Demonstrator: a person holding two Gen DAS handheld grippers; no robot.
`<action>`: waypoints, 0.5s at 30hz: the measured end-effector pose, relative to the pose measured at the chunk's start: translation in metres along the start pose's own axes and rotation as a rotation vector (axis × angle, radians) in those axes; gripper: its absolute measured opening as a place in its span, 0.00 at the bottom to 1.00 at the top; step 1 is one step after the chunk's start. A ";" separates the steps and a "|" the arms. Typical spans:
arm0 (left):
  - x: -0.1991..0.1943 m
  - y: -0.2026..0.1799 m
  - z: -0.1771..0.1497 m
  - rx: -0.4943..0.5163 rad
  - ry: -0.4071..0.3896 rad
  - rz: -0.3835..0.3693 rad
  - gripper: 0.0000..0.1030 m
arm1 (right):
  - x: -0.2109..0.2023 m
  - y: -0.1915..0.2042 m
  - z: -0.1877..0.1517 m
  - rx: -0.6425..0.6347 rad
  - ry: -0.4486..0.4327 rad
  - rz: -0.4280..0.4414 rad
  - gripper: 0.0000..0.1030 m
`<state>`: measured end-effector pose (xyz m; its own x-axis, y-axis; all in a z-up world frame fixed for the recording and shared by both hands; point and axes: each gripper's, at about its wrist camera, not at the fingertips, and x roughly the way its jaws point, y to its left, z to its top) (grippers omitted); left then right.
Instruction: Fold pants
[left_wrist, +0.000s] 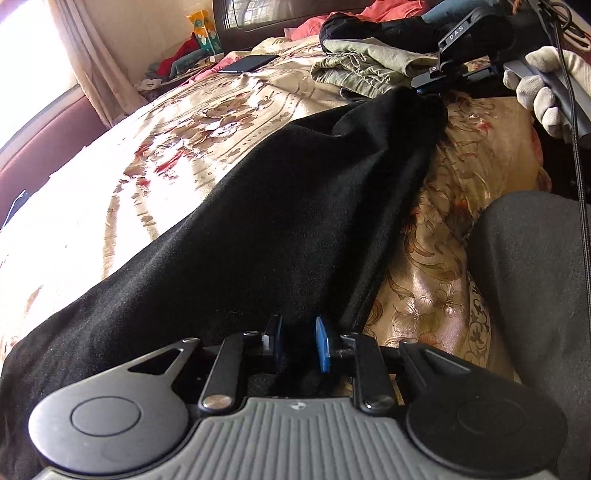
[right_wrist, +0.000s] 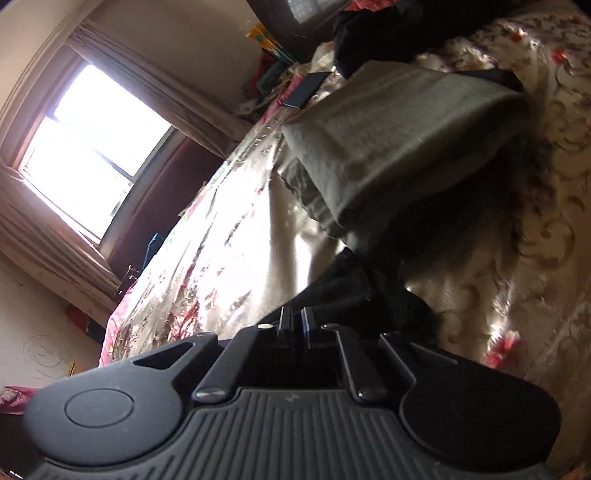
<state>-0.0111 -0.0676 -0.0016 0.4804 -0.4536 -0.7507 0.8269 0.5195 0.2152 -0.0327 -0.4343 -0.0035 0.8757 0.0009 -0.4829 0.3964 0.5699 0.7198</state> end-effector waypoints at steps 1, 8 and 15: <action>0.000 0.000 0.000 0.005 0.001 0.000 0.34 | 0.002 -0.004 0.000 0.027 -0.004 0.014 0.08; -0.001 -0.002 0.003 -0.005 -0.016 0.000 0.34 | 0.021 -0.021 0.009 0.173 0.042 0.061 0.33; 0.001 -0.004 0.008 0.002 -0.034 -0.017 0.34 | 0.000 -0.027 0.004 0.249 0.033 0.061 0.36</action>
<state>-0.0113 -0.0760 0.0020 0.4760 -0.4864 -0.7327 0.8354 0.5104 0.2039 -0.0427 -0.4529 -0.0210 0.8924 0.0583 -0.4474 0.4020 0.3477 0.8470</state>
